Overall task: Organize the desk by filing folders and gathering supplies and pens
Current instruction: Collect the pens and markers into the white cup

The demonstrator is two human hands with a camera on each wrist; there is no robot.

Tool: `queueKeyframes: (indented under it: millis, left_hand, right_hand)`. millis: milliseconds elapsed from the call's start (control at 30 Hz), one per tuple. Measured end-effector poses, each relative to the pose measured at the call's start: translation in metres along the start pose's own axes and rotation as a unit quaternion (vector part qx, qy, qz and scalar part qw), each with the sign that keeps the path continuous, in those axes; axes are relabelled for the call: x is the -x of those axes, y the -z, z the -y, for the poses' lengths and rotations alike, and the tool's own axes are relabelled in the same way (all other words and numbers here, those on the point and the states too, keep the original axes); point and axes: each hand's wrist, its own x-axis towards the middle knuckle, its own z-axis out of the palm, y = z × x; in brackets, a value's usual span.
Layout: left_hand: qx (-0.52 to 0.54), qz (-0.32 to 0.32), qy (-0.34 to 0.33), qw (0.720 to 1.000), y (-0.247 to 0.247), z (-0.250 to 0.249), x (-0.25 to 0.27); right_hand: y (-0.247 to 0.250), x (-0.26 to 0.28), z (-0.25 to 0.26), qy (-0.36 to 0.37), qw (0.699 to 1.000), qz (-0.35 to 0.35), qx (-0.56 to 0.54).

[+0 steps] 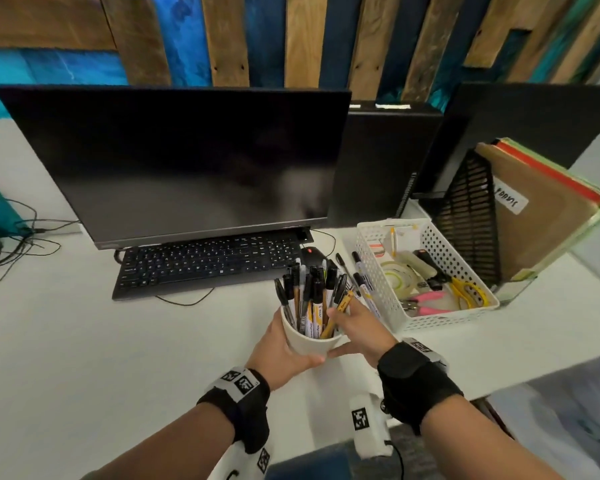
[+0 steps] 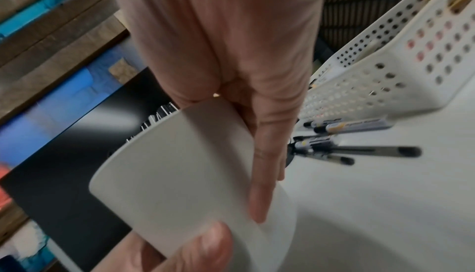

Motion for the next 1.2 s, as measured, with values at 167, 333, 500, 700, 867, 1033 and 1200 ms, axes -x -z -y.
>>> queueKeyframes:
  millis: [167, 333, 500, 700, 867, 1033, 1200]
  left_hand:
    - [-0.007, 0.021, -0.003, 1.0, -0.052, -0.019, -0.007]
    - [-0.024, 0.033, 0.002, 0.999, -0.112, -0.046, -0.006]
    - [-0.044, 0.044, 0.005, 0.998, -0.169, -0.061, -0.007]
    - [-0.047, 0.069, 0.023, 0.996, -0.229, -0.068, -0.022]
    - [-0.033, 0.097, 0.026, 0.994, -0.271, -0.08, -0.037]
    - [-0.037, 0.097, 0.04, 0.994, -0.303, -0.085, -0.051]
    - [-0.068, 0.094, 0.035, 0.993, -0.319, -0.093, -0.062]
  right_hand:
    - [0.051, 0.016, -0.006, -0.009, 0.999, -0.029, 0.015]
    - [0.11, 0.028, -0.023, -0.022, 0.998, -0.059, 0.026]
    - [0.163, 0.039, -0.041, -0.03, 0.996, -0.076, 0.044]
    - [0.219, 0.042, -0.062, -0.036, 0.993, -0.103, 0.049]
    - [0.26, 0.039, -0.073, -0.034, 0.99, -0.114, 0.073]
    - [0.292, 0.03, -0.079, -0.03, 0.99, -0.105, 0.092]
    - [0.314, 0.018, -0.086, -0.012, 0.987, -0.106, 0.123]
